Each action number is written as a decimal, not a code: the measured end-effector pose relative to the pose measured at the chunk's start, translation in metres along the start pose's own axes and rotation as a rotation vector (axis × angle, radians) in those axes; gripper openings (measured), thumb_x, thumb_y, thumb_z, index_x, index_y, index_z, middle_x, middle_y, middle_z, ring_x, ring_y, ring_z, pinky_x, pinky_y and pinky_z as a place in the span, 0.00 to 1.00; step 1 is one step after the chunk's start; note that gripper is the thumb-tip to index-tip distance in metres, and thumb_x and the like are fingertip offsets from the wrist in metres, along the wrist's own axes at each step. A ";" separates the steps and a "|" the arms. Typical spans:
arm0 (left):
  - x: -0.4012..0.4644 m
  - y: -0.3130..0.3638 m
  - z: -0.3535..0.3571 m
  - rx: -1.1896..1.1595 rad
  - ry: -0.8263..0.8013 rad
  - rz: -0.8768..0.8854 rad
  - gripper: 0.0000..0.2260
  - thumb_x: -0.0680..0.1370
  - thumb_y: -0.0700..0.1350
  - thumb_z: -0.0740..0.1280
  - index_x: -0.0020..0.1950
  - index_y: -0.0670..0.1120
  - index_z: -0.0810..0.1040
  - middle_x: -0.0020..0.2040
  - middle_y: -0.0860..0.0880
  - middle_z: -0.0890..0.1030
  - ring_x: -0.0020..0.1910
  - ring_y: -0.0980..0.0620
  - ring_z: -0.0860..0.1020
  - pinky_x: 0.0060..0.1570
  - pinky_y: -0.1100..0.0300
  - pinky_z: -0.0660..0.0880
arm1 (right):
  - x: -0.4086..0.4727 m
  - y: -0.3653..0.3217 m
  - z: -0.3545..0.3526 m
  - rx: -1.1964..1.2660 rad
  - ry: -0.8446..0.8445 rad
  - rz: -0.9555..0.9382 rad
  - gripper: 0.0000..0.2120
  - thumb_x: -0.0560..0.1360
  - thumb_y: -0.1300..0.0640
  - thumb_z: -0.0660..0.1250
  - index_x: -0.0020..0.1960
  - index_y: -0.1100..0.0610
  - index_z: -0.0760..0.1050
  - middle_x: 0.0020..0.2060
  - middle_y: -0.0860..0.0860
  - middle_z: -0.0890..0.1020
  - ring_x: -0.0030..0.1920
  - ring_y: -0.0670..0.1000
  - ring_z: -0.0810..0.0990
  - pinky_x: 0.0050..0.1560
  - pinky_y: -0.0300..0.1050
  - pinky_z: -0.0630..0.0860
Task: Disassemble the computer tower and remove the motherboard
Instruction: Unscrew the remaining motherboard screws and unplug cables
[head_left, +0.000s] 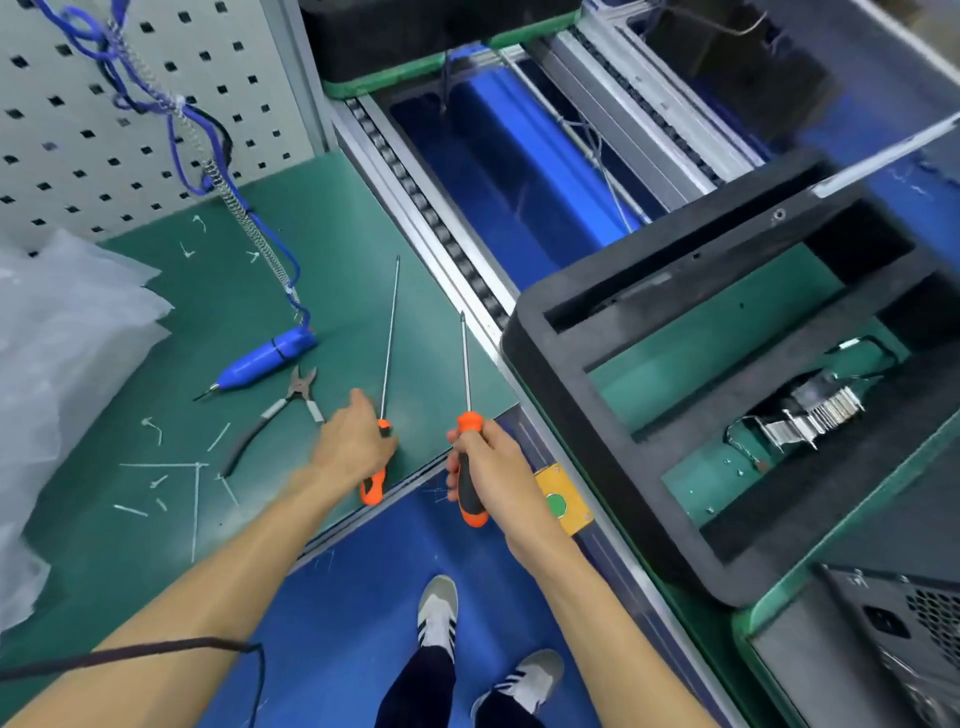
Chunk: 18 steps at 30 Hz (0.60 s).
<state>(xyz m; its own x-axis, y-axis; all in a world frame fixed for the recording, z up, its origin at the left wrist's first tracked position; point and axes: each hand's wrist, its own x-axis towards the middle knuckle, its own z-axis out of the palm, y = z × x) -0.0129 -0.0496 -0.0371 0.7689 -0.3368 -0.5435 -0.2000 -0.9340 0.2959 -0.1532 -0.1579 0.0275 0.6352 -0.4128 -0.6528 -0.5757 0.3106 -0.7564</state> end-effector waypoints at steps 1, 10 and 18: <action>0.000 0.002 -0.001 0.010 -0.019 -0.004 0.13 0.75 0.45 0.69 0.52 0.41 0.68 0.49 0.39 0.81 0.48 0.38 0.80 0.48 0.48 0.77 | 0.000 -0.001 -0.002 0.003 0.003 -0.007 0.07 0.81 0.57 0.58 0.49 0.53 0.75 0.30 0.45 0.79 0.30 0.46 0.77 0.38 0.44 0.78; -0.053 0.085 -0.036 -0.505 0.275 0.364 0.07 0.77 0.48 0.59 0.46 0.49 0.61 0.33 0.46 0.76 0.28 0.44 0.77 0.32 0.47 0.75 | -0.026 -0.028 -0.045 0.152 0.149 -0.223 0.07 0.76 0.50 0.60 0.45 0.51 0.74 0.31 0.48 0.76 0.32 0.49 0.75 0.35 0.49 0.72; -0.149 0.212 -0.036 -0.740 0.108 0.965 0.02 0.77 0.44 0.55 0.48 0.47 0.64 0.35 0.43 0.69 0.26 0.44 0.66 0.26 0.49 0.68 | -0.100 -0.041 -0.127 0.393 0.385 -0.444 0.12 0.70 0.43 0.60 0.44 0.52 0.71 0.30 0.52 0.72 0.31 0.53 0.68 0.30 0.43 0.66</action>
<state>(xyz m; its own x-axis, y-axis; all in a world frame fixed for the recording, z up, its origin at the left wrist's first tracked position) -0.1476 -0.1932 0.1347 0.5495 -0.8100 0.2048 -0.3496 -0.0003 0.9369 -0.2585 -0.2376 0.1293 0.4980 -0.8230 -0.2732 -0.0294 0.2988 -0.9539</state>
